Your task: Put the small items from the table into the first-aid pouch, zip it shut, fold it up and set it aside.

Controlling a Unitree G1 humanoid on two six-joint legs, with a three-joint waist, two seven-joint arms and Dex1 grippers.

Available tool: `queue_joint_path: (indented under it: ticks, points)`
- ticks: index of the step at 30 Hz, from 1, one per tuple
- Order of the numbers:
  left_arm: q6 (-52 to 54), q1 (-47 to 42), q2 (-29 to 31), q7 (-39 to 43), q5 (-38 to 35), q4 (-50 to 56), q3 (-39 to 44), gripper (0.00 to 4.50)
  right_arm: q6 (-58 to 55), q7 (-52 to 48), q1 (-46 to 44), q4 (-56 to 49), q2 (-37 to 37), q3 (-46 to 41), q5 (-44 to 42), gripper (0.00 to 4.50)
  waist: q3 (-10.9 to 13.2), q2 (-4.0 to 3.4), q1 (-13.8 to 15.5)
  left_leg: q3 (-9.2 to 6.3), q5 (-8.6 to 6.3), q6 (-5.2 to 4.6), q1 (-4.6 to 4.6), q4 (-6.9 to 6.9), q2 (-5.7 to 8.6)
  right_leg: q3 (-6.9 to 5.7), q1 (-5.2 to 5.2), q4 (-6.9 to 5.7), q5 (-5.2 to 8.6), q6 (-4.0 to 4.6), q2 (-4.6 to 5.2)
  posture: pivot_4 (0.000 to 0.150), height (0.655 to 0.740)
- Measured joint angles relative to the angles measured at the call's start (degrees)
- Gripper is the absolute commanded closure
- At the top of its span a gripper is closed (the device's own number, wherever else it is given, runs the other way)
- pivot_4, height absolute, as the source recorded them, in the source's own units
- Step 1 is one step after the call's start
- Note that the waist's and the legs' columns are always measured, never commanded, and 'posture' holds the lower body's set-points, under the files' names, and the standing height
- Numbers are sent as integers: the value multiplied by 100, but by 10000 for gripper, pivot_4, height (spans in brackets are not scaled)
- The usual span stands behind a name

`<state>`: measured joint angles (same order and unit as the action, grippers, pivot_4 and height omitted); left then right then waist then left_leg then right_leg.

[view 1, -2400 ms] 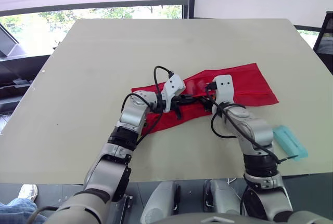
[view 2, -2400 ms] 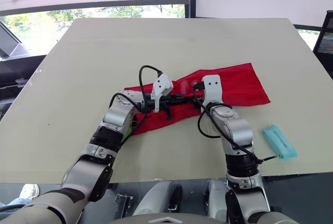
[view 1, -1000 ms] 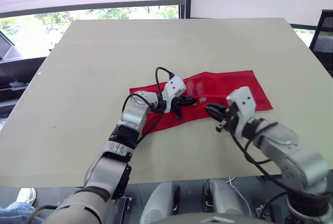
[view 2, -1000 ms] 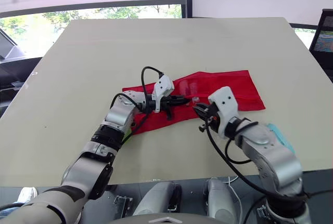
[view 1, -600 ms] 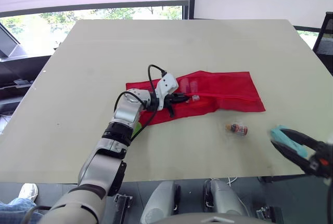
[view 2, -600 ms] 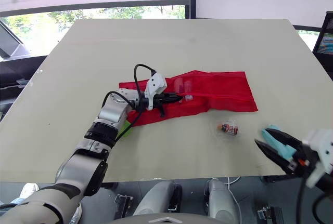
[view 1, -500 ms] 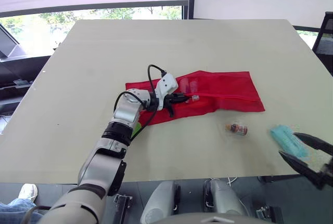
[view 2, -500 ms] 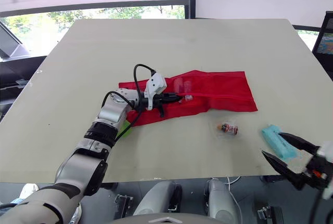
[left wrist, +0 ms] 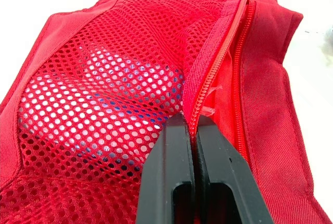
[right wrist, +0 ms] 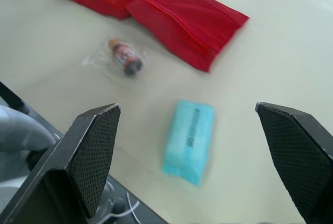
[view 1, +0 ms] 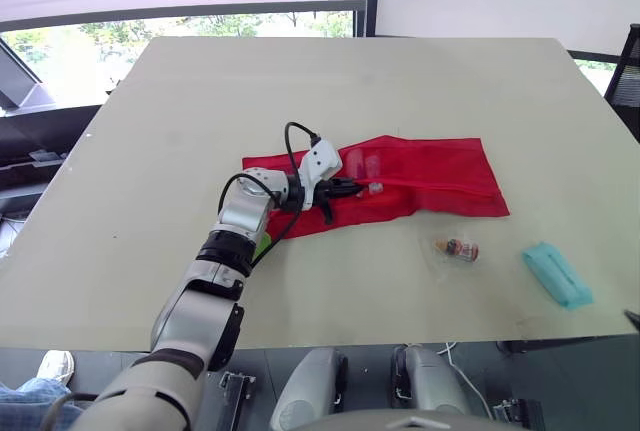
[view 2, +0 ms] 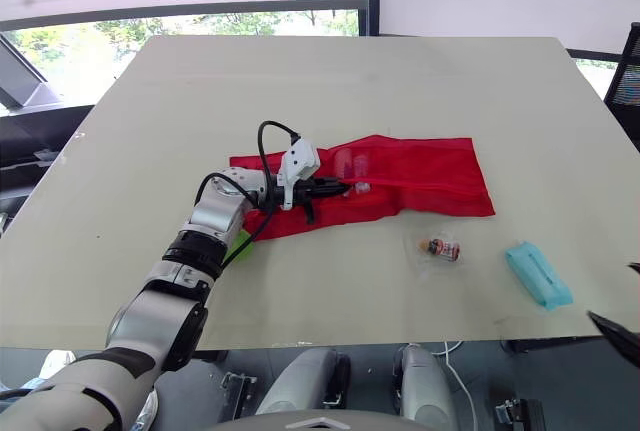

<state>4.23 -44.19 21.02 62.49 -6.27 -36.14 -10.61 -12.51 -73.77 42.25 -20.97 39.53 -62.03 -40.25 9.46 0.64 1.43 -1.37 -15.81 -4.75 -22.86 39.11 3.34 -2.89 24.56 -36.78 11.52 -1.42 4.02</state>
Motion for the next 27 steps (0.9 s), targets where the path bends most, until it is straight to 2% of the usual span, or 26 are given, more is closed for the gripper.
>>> queue_joint_path:
  ticks: [6, 14, 21, 27]
  points:
    - [-83, -9, -11, 23, 10, -62, 0, 45000, 161, -219, 77, 208, 194, -1, 34, 537, 0, -1, 0, 1, 0, 0, 0, 0, -2, 0, 0, 1, 0, 0, 3, 1500, 7395]
    - [-92, -13, -43, 19, 28, -66, 0, 45000, 114, -192, -140, -174, 478, 338, -28, 537, 0, 0, 13, 1, 0, 0, -1, 1, -2, -2, 0, 2, 0, -1, 3, 1500, 7395]
    - [-89, -31, -121, -16, 51, -61, -17, 45000, 18, 801, -1565, -450, 683, 2585, 873, 537, 1, -1, 84, 3, 13, 22, -7, 5, -3, -5, 4, 1, -1, 2, 2, 1500, 7395]
    - [-86, -30, -112, -21, 53, -46, -15, 45000, 46, 1051, -2225, -209, 919, 3709, 1615, 537, 2, 1, 92, 3, 16, 26, -9, 11, 1, -5, 2, 2, -2, 2, 2, 1500, 7395]
